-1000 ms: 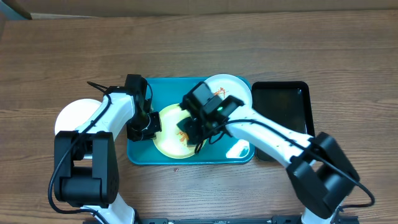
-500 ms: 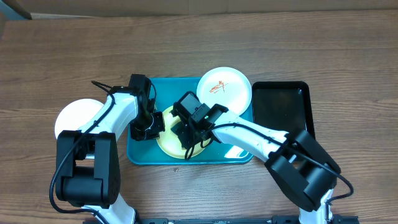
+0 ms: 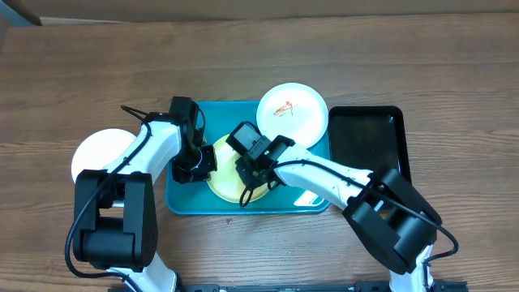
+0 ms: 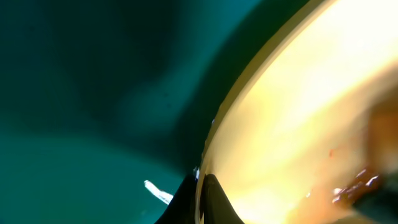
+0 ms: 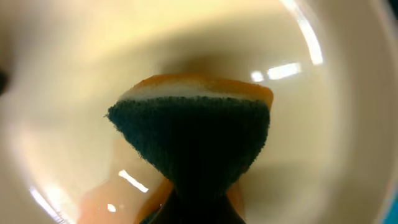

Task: Clean dirty plates on tray and stack at the side
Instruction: 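Scrub the yellow-green plate with the sponge in the right gripper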

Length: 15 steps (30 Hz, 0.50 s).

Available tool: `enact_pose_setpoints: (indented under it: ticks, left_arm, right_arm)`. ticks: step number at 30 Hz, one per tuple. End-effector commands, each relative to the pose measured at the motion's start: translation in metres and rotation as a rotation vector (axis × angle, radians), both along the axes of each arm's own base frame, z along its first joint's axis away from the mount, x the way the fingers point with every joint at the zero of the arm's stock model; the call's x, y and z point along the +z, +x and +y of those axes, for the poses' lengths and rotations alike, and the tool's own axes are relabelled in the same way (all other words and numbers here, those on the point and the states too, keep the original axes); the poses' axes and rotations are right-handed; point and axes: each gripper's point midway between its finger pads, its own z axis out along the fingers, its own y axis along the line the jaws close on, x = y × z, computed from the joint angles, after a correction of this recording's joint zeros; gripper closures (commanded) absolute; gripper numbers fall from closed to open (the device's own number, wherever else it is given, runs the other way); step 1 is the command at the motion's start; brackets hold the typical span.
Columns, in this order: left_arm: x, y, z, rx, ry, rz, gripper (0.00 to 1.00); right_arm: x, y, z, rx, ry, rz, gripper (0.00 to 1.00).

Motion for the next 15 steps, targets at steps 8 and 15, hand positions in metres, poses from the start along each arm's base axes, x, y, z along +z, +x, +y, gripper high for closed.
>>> enact_pose_setpoints:
  ticks: [8, 15]
  left_arm:
    - [-0.003, -0.008, 0.006, 0.002, 0.033, 0.027, 0.96]
    - [-0.004, -0.008, 0.006, 0.002, 0.033, 0.027, 0.96]
  right_arm:
    - [0.032, 0.052, 0.003, -0.026, 0.005, -0.17, 0.96]
    - [0.043, 0.025, 0.038, 0.074, 0.173, -0.016, 0.96]
